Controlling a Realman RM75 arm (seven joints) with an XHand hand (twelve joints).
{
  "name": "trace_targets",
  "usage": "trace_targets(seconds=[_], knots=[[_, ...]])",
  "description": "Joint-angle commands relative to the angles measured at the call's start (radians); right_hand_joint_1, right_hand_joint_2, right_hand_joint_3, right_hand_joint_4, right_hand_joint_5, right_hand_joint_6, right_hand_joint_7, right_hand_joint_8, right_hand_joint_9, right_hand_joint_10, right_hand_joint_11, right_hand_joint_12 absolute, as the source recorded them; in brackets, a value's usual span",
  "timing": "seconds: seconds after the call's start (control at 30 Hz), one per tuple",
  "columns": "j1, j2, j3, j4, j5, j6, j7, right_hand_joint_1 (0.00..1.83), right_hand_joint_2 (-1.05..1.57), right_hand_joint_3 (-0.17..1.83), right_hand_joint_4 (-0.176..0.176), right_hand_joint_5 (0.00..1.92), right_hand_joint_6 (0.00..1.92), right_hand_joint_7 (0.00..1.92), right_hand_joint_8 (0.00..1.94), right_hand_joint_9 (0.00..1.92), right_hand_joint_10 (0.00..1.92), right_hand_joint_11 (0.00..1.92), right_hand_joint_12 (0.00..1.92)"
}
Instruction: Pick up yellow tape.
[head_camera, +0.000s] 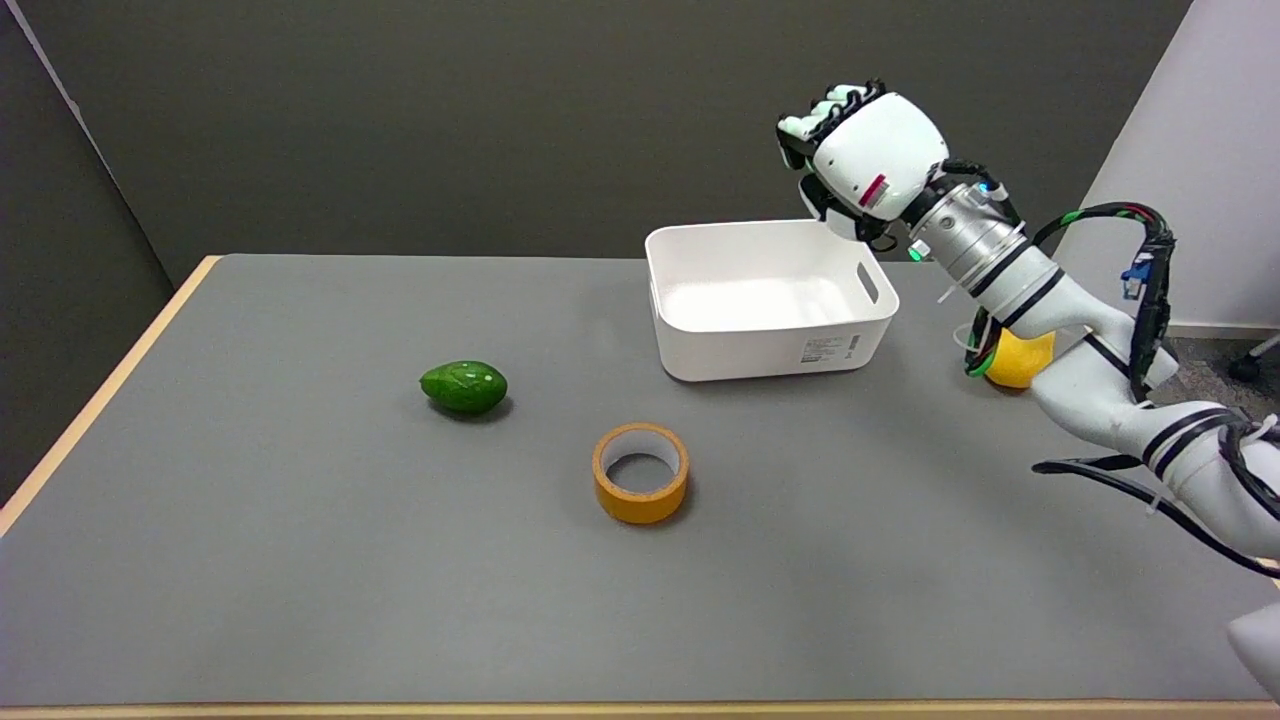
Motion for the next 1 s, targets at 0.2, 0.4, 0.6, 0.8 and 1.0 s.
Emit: trace_targets(seconds=[0.2, 0.4, 0.6, 0.8, 1.0], knots=[[-0.367, 0.051, -0.075, 0.483, 0.391, -0.081, 0.078, 1.2, 1.03, 0.46, -0.15, 0.6, 1.5, 0.91, 1.37, 0.78, 1.33, 0.67, 1.6], [-0.421, 0.02, -0.247, 0.599, 0.454, -0.101, -0.091, 1.2, 1.07, 0.37, -0.143, 0.6, 1.49, 0.9, 1.35, 0.77, 1.28, 0.64, 1.57], [-0.437, -0.021, -0.355, 0.635, 0.447, -0.214, -0.262, 1.2, 1.08, 0.35, -0.142, 0.6, 1.49, 0.9, 1.35, 0.77, 1.29, 0.63, 1.58], [-0.497, -0.028, -0.372, 0.682, 0.453, -0.434, -0.491, 0.98, 0.64, 0.98, 0.152, 0.3, 0.68, 0.53, 0.7, 0.48, 0.94, 0.41, 1.47], [-0.581, -0.048, -0.327, 0.704, 0.482, -0.509, -0.56, 0.9, 0.57, 1.01, 0.094, 0.09, 0.31, 0.29, 0.36, 0.25, 0.65, 0.15, 1.21]])
